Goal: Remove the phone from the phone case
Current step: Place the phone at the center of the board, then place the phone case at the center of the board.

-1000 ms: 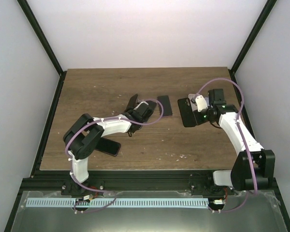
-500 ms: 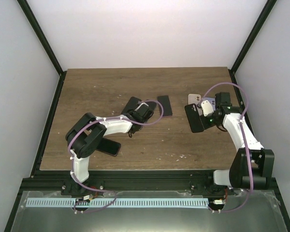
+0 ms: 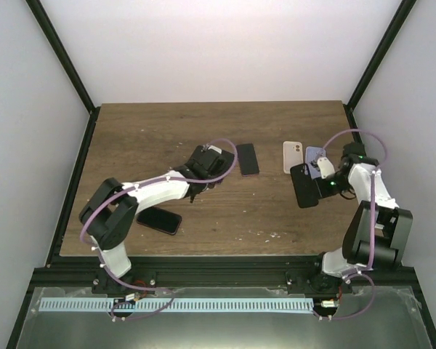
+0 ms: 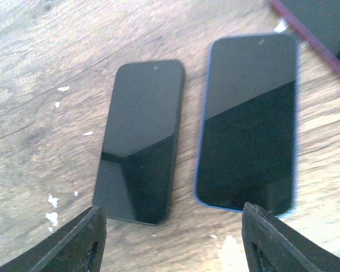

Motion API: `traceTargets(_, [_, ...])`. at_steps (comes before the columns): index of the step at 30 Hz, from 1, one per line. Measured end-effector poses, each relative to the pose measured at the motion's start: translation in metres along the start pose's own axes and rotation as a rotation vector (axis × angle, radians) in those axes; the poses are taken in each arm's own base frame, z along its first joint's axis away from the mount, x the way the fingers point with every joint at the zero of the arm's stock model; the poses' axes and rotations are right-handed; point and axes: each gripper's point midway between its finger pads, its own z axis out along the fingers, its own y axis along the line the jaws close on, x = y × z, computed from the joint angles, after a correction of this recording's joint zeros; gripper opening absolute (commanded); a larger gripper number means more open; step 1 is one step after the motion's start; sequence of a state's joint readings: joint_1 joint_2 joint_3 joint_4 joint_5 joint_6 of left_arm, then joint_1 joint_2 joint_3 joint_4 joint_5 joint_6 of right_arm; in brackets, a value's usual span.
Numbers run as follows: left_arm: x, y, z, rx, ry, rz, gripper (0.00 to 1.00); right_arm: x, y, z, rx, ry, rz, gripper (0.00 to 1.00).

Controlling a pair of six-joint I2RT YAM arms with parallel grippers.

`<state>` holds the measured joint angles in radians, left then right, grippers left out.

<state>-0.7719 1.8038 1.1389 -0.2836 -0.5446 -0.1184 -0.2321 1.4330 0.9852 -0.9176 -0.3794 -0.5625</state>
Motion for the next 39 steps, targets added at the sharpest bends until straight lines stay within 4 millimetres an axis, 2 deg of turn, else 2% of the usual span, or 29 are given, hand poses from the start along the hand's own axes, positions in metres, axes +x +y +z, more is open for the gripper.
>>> traceTargets(5, [-0.021, -0.006, -0.029, 0.129, -0.047, -0.129, 0.70, 0.021, -0.024, -0.007, -0.047, 0.018, 0.090, 0.01])
traceTargets(9, [-0.024, -0.013, -0.040, 0.197, -0.043, -0.187, 0.70, 0.042, -0.046, -0.013, -0.093, 0.026, 0.193, 0.01])
traceTargets(12, [-0.023, -0.016, -0.046, 0.233, -0.030, -0.222, 0.70, 0.056, -0.052, -0.009, -0.144, 0.040, 0.255, 0.01])
traceTargets(16, [-0.024, -0.017, -0.056, 0.274, -0.030, -0.269, 0.70, 0.066, -0.050, 0.004, -0.221, 0.065, 0.304, 0.01])
traceTargets(17, [-0.023, -0.016, -0.058, 0.281, -0.028, -0.281, 0.71, 0.067, -0.050, 0.007, -0.236, 0.068, 0.312, 0.03])
traceTargets(19, [-0.021, -0.015, -0.063, 0.292, -0.022, -0.302, 0.74, 0.068, -0.051, 0.013, -0.253, 0.073, 0.328, 0.25])
traceTargets(21, [-0.014, -0.015, -0.067, 0.304, -0.009, -0.326, 0.81, 0.068, -0.053, 0.017, -0.257, 0.074, 0.347, 0.41])
traceTargets(25, [0.011, -0.009, -0.077, 0.315, 0.046, -0.398, 0.86, 0.072, -0.057, 0.023, -0.237, 0.082, 0.366, 0.66])
traceTargets(27, [0.026, -0.005, -0.083, 0.316, 0.083, -0.441, 0.87, 0.074, -0.061, 0.023, -0.218, 0.090, 0.372, 0.72])
traceTargets(32, [0.071, 0.008, -0.099, 0.281, 0.212, -0.543, 0.95, 0.070, -0.074, 0.011, -0.120, 0.060, 0.334, 0.74])
traceTargets(36, [0.110, 0.022, -0.111, 0.227, 0.301, -0.644, 0.95, 0.047, -0.080, -0.015, -0.047, -0.037, 0.267, 0.75])
traceTargets(39, [0.141, 0.032, -0.119, 0.177, 0.364, -0.731, 1.00, 0.026, -0.079, -0.033, -0.034, -0.124, 0.214, 0.75])
